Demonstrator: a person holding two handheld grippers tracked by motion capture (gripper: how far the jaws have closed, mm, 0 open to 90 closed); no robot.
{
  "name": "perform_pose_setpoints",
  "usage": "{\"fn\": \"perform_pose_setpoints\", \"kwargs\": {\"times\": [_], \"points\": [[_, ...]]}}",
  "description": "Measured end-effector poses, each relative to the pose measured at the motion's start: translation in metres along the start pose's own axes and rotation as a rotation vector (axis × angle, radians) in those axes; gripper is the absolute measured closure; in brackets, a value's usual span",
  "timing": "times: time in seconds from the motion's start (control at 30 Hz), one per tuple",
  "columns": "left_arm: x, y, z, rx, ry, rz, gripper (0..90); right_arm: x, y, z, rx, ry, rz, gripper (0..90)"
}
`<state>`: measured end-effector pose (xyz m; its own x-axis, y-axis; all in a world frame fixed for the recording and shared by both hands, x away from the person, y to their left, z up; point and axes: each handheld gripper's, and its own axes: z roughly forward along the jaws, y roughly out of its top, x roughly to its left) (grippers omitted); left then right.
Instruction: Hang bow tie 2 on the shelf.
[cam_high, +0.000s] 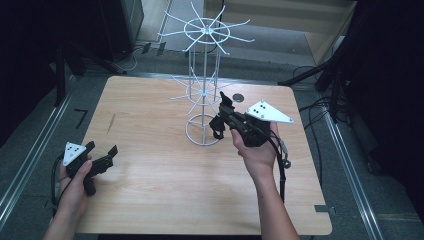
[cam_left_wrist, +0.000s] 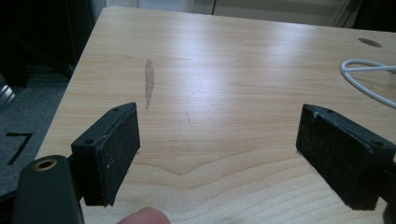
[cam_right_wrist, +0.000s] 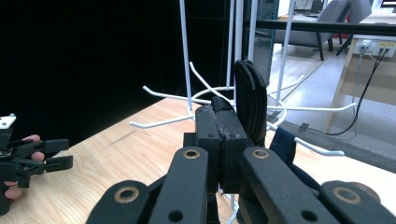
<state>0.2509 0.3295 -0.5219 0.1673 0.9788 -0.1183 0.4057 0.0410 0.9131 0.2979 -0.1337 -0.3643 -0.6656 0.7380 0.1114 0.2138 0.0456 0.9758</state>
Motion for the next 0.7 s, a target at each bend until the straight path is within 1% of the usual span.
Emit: {"fn": "perform_pose_setpoints", "kwargs": {"times": [0.17, 0.23, 0.43, 0.6, 0.7], "points": [[0.000, 0.000, 0.000, -0.002, 0.000, -0.003, 14.1, 0.002, -0.001, 0.004, 0.003, 0.008, -0.001, 90.0], [0.000, 0.000, 0.000, -0.002, -0.001, -0.002, 14.1, 0.004, -0.002, 0.008, 0.013, 0.012, -0.002, 90.0], [0.000, 0.000, 0.000, -0.002, -0.001, -0.003, 14.1, 0.006, -0.004, 0.015, 0.019, 0.011, 0.001, 90.0], [0.001, 0.000, 0.000, 0.001, -0.001, -0.006, 14.1, 0.005, -0.004, 0.013, 0.014, 0.007, -0.001, 90.0], [0.000, 0.000, 0.000, -0.001, -0.001, -0.007, 14.1, 0.004, -0.002, 0.007, 0.004, 0.002, -0.001, 90.0]]}}
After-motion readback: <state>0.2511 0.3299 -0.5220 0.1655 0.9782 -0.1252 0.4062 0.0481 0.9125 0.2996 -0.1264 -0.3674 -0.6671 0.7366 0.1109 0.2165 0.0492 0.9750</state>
